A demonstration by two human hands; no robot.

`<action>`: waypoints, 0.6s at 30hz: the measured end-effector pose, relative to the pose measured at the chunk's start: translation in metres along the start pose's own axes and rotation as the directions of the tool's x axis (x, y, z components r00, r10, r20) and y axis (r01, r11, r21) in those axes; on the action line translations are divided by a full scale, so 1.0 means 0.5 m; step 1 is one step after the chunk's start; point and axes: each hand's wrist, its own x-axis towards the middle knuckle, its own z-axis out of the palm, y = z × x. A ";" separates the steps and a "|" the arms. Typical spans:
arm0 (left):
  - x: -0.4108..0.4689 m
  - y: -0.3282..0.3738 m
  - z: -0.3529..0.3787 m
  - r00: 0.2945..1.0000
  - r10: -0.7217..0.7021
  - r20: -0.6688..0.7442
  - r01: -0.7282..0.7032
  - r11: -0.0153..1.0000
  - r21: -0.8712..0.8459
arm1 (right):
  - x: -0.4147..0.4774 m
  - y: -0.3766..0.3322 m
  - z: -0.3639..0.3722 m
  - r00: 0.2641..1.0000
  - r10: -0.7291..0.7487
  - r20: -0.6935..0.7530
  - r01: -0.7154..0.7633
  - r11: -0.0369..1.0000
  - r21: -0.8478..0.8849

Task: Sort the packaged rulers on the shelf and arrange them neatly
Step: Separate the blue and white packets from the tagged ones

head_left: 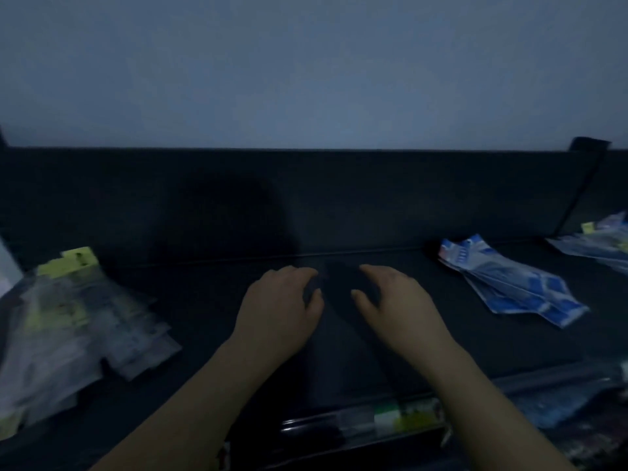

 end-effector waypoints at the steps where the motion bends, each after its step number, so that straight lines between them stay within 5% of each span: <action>1: 0.007 0.028 0.014 1.000 0.002 0.000 -0.002 1.000 -0.002 | -0.007 0.029 -0.014 1.000 0.008 -0.002 -0.008 1.000 -0.014; 18: 0.125 0.483 0.258 0.972 0.184 0.145 -0.162 0.976 -0.147 | -0.105 0.492 -0.224 0.970 0.242 -0.024 -0.243 0.968 -0.071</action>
